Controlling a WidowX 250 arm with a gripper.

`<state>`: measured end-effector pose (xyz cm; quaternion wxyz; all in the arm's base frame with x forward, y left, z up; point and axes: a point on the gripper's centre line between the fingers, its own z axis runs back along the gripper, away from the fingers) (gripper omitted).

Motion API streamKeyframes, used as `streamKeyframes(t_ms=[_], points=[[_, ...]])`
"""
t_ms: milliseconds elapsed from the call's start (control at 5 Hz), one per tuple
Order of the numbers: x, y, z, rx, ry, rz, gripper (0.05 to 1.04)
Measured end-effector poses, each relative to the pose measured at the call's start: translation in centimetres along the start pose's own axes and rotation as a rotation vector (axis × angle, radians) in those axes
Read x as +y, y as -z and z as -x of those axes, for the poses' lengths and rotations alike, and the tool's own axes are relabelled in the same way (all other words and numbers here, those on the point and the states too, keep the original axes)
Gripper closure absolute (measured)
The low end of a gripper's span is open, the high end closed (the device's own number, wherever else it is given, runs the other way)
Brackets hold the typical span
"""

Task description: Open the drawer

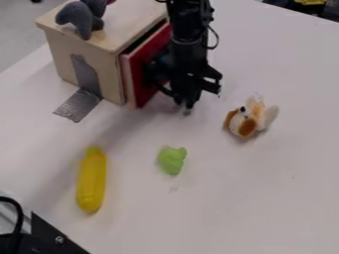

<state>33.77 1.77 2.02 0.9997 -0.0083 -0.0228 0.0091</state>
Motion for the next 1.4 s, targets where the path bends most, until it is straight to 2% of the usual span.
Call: streamKeyframes(t_ms=[200,600,800,1000,1200,1400], points=[[-3.0,-0.2,0.0,0.0,0.02,0.008,0.955],[-6.5,-0.2,0.4,0.004,0.043,0.011,0.936],[-6.5,-0.2,0.5,0.006,0.01,0.011,0.726],[-6.2,-1.8,0.3,-0.023,-0.025,-0.008,0.414],[-6.2,-5.3,-0.6,-0.084,-0.037,-0.01,0.136],[-6.4,-7.0,-0.9,-0.097,-0.047,0.007,0.083]])
